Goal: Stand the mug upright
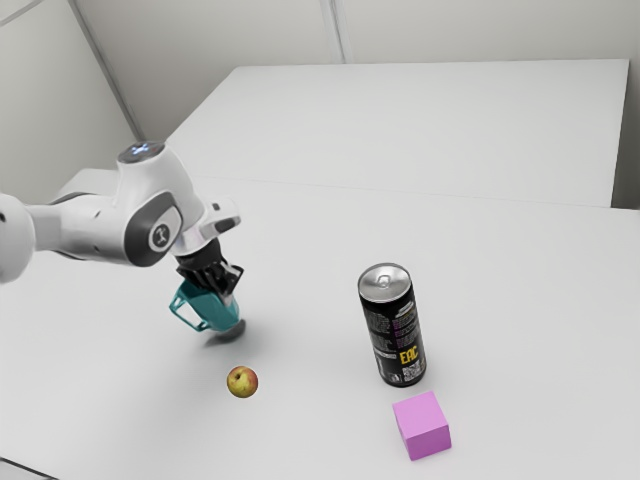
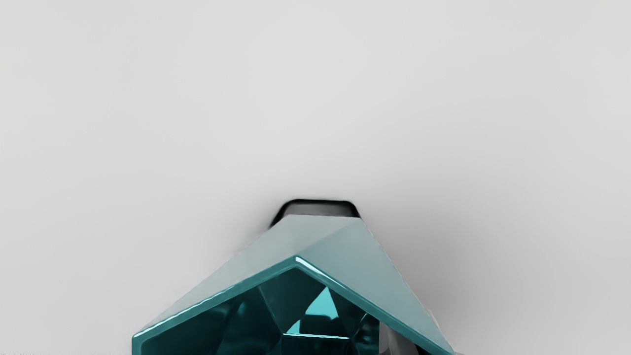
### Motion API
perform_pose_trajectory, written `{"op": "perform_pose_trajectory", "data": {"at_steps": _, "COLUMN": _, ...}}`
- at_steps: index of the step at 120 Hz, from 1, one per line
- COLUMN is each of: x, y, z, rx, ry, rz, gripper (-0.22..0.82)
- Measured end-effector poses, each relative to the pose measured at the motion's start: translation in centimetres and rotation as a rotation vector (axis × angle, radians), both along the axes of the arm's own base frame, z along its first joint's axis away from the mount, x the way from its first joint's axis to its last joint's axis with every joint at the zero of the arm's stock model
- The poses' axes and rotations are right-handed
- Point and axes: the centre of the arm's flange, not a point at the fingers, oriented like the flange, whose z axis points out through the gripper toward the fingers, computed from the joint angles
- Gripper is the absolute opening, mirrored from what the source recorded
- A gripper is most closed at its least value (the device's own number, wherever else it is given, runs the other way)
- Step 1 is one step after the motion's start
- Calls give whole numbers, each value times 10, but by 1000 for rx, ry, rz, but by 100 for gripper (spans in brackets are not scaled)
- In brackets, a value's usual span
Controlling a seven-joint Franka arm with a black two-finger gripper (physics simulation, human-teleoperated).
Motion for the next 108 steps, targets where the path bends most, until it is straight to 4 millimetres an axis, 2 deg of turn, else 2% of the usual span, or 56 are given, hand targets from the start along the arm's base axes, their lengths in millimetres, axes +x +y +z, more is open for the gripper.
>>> {"op": "perform_pose_trajectory", "data": {"at_steps": 87, "x": 8, "y": -1, "z": -28, "rx": -13, "ry": 14, "rz": 44, "gripper": -18}}
{"op": "perform_pose_trajectory", "data": {"at_steps": 108, "x": 8, "y": -2, "z": -24, "rx": -13, "ry": 2, "rz": 44, "gripper": 3}}
